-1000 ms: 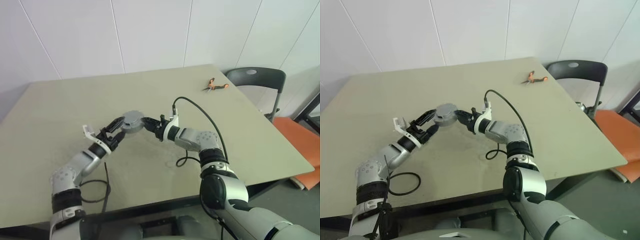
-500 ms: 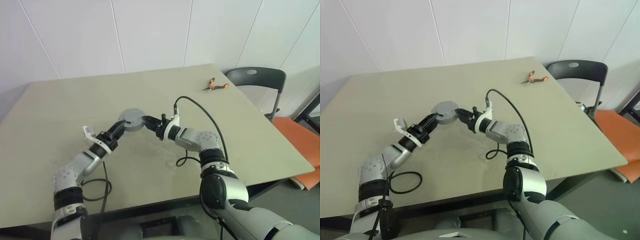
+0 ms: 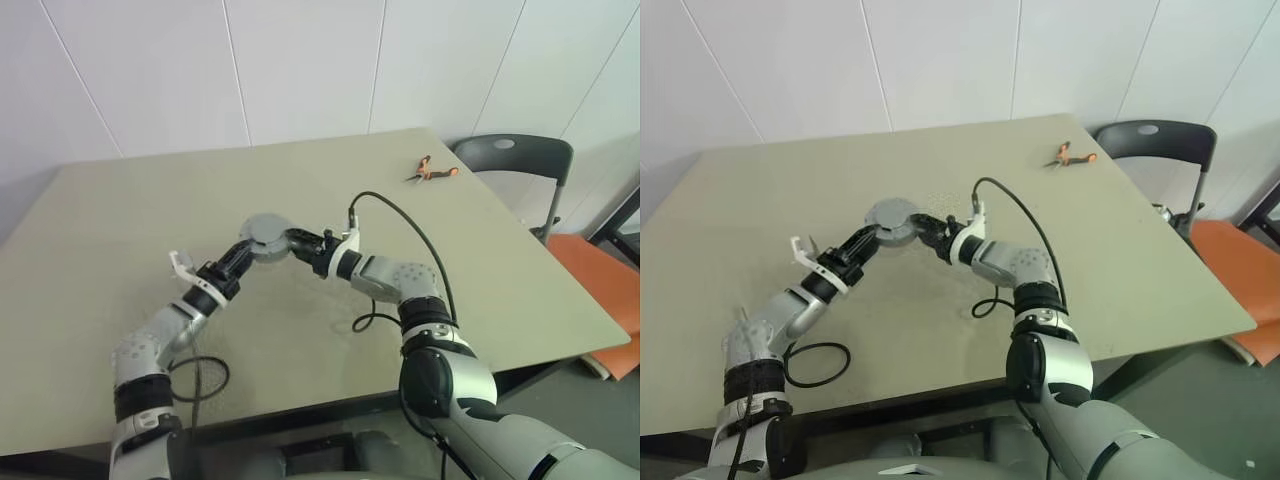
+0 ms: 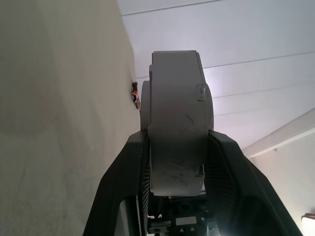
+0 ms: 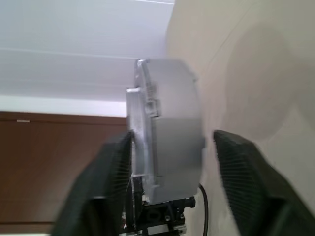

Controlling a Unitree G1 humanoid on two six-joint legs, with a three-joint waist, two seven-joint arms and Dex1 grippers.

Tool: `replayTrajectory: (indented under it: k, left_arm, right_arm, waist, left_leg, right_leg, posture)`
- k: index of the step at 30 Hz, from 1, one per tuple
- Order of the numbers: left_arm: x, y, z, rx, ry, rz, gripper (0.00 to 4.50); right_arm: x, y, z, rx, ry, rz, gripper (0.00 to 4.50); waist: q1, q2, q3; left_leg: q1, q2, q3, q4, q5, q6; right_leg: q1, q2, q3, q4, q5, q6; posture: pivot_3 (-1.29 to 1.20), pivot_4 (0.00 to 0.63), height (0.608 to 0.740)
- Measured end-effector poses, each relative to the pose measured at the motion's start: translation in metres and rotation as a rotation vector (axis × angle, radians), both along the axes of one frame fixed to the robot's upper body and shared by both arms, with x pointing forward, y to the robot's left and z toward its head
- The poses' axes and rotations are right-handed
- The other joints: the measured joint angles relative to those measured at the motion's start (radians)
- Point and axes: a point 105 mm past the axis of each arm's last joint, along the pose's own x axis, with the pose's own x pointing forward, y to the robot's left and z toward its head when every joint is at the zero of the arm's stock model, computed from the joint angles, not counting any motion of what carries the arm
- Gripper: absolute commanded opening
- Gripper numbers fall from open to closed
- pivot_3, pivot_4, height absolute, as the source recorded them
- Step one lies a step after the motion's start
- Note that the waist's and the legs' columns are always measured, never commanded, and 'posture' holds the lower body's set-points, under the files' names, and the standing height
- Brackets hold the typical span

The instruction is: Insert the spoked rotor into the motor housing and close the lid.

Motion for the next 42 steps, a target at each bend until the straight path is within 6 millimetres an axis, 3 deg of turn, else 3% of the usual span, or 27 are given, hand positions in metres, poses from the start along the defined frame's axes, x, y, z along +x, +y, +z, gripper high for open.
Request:
replayTrajectory:
  k: [2, 10, 17, 23, 30, 34, 42]
  left_arm:
    - [0.000, -0.008, -0.002, -0.015, 0.008, -0.016, 1.36]
    - [0.006, 0.001, 0.001, -0.033, -0.002, 0.100, 1.36]
    - [0.019, 0.066, -0.007, 0.073, 0.013, 0.481, 1.36]
    - [0.022, 0.117, -0.011, 0.232, 0.017, 0.743, 1.36]
    - [0.004, 0.179, -0.027, 0.404, 0.118, 1.064, 1.36]
    - [-0.004, 0.190, -0.036, 0.449, 0.157, 1.117, 1.36]
    - [-0.003, 0.191, -0.038, 0.476, 0.163, 1.120, 1.36]
  right_arm:
    - [0.001, 0.000, 0.000, -0.006, -0.003, -0.006, 4.27]
    - [0.001, 0.000, 0.001, 0.007, -0.005, -0.006, 4.27]
    - [0.000, 0.001, 0.004, 0.017, -0.015, 0.007, 4.27]
    - [-0.005, 0.007, 0.018, 0.027, -0.098, 0.056, 4.27]
    - [-0.006, 0.008, 0.021, 0.028, -0.116, 0.068, 4.27]
    - [-0.007, 0.010, 0.022, 0.024, -0.119, 0.079, 4.27]
    - [-0.008, 0.011, 0.021, 0.021, -0.119, 0.083, 4.27]
  waist:
    - [0.001, 0.000, 0.000]
    - [-0.001, 0.000, 0.000]
    - [0.001, -0.001, 0.000]
    - [0.009, -0.002, 0.000]
    - [0.016, -0.004, -0.001]
    - [0.030, -0.005, -0.002]
    - [0.030, -0.006, -0.002]
  left_leg:
    - [0.000, 0.000, 0.000, 0.000, 0.000, 0.000]
    - [0.000, 0.000, 0.000, 0.000, 0.000, 0.000]
    - [-0.001, 0.000, 0.000, 0.000, 0.000, 0.000]
    - [-0.002, -0.001, 0.000, 0.001, 0.000, 0.000]
    - [-0.003, 0.000, -0.001, 0.001, 0.000, 0.000]
    - [-0.005, -0.001, -0.002, 0.002, 0.000, 0.000]
    - [-0.007, -0.002, -0.003, 0.004, 0.000, 0.000]
  right_leg:
    - [0.000, 0.000, 0.000, 0.000, 0.000, 0.000]
    - [0.000, 0.000, 0.000, 0.000, 0.000, 0.000]
    - [0.000, 0.000, 0.000, 0.000, 0.000, 0.000]
    - [0.000, 0.000, -0.001, -0.001, 0.001, 0.001]
    - [-0.002, -0.001, -0.001, -0.001, 0.001, 0.001]
    - [-0.002, -0.002, -0.003, -0.001, 0.001, 0.002]
    - [-0.004, -0.003, -0.004, -0.001, 0.002, 0.004]
  posture:
    - [0.00, 0.000, 0.740]
    - [0.00, 0.000, 0.740]
    - [0.00, 0.000, 0.740]
    - [0.00, 0.000, 0.740]
    - [0.00, 0.000, 0.740]
    - [0.00, 0.000, 0.740]
    - [0.00, 0.000, 0.740]
